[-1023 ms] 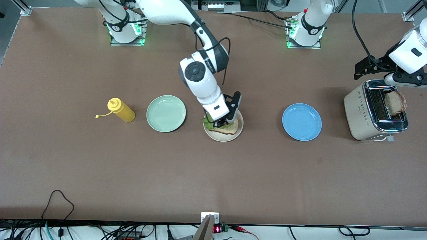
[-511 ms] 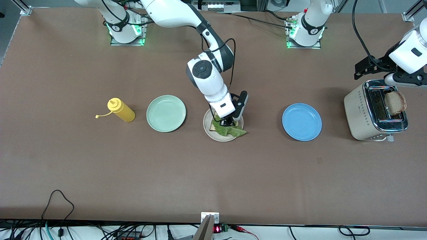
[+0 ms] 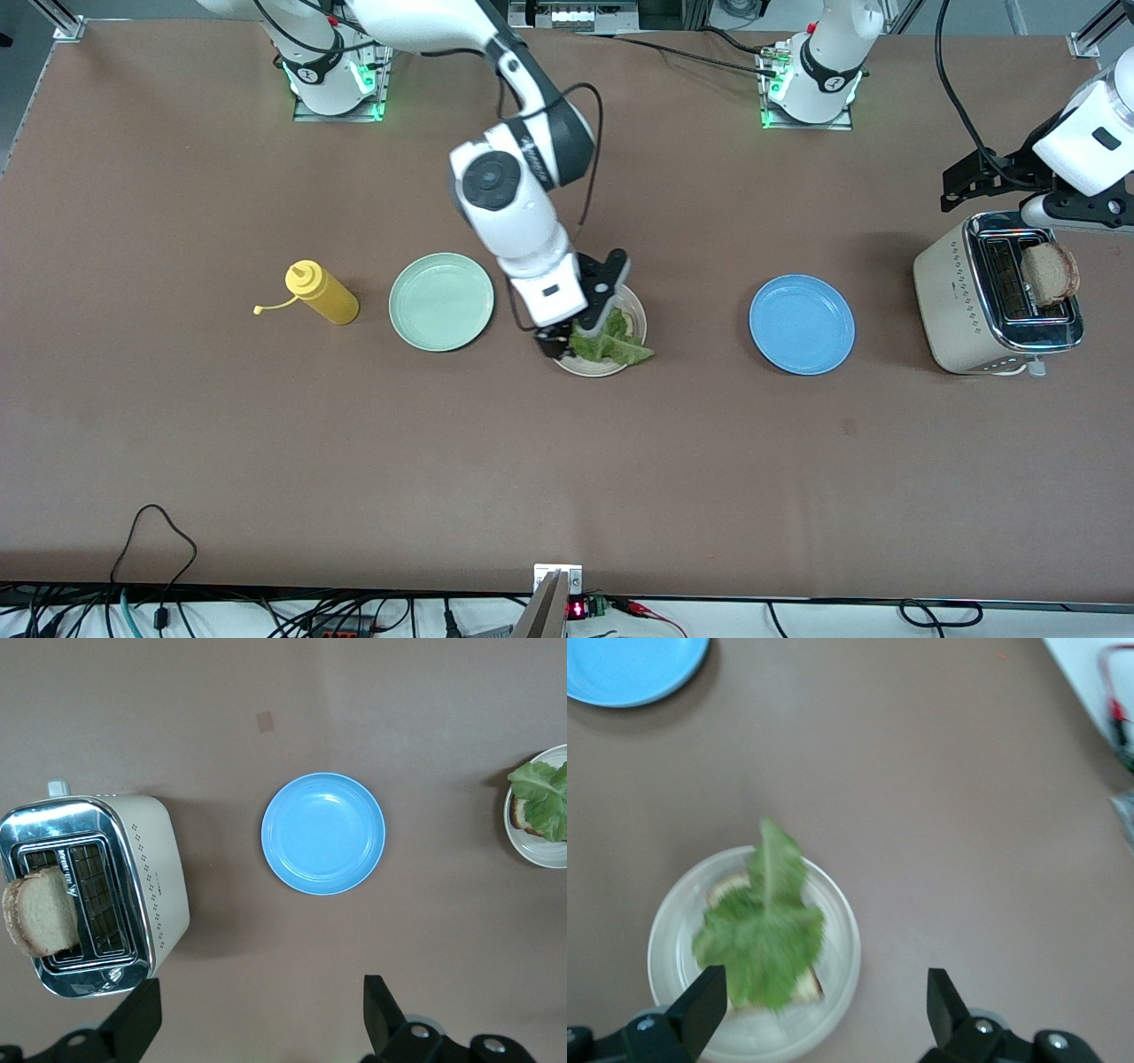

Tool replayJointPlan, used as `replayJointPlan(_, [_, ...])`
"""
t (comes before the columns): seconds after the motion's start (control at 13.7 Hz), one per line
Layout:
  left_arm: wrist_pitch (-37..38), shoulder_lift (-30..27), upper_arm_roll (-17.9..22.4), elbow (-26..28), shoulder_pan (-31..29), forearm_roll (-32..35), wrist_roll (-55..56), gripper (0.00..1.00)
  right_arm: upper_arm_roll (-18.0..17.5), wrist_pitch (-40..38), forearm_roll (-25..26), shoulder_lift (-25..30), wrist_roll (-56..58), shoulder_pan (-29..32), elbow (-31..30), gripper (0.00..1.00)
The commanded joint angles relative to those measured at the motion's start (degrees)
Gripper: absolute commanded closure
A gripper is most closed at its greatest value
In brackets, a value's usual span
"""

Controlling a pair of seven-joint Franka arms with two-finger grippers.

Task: Make sandwich in beige plate with both arms
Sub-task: 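Lower the lettuce onto the bread and open the right gripper, then withdraw the right gripper while the left gripper reaches the toaster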

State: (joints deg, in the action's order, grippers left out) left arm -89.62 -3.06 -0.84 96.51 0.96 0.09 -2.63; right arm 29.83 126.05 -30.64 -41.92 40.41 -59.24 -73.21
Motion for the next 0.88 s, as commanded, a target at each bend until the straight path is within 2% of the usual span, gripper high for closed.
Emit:
replayJointPlan(0.0, [0.4,0.9,0.6,-0.2,-0.3,-0.6,-1.1,0.00,4.3,-6.3,-0.7,3.2,-0.9,0.0,-0.6,0.00])
replayJointPlan(0.15, [0.8,2.3,0.8,-0.4,-0.6,-0.5,-0.5,0.00,8.6,-11.0,-0.8,4.5,-2.2,-0.2,-0.6,0.00])
replayJointPlan(0.29, [0.8,3.5,0.8,-1.1,-2.3,-0.6,-0.5,0.00,10.9,-13.9,-0.9,5.5,-6.4,0.0,-0.6,0.00])
replayJointPlan(0.37, [0.8,4.8,1.1,-1.8,-3.5,-0.5,-0.4,0.00,11.0,-14.1,-1.7,6.2,-10.0,0.0,-0.6,0.00])
replayJointPlan(0.58, [1.3,8.7,1.1,-2.2,-12.7,0.6,-5.4,0.00,11.1,-13.4,-7.8,6.8,-21.6,-0.7,0.3,0.00])
replayJointPlan(0.8, [-2.6,13.1,1.1,-1.6,-19.1,4.0,-13.0,0.00,10.4,-13.8,-8.2,6.4,-36.8,0.1,5.7,0.00])
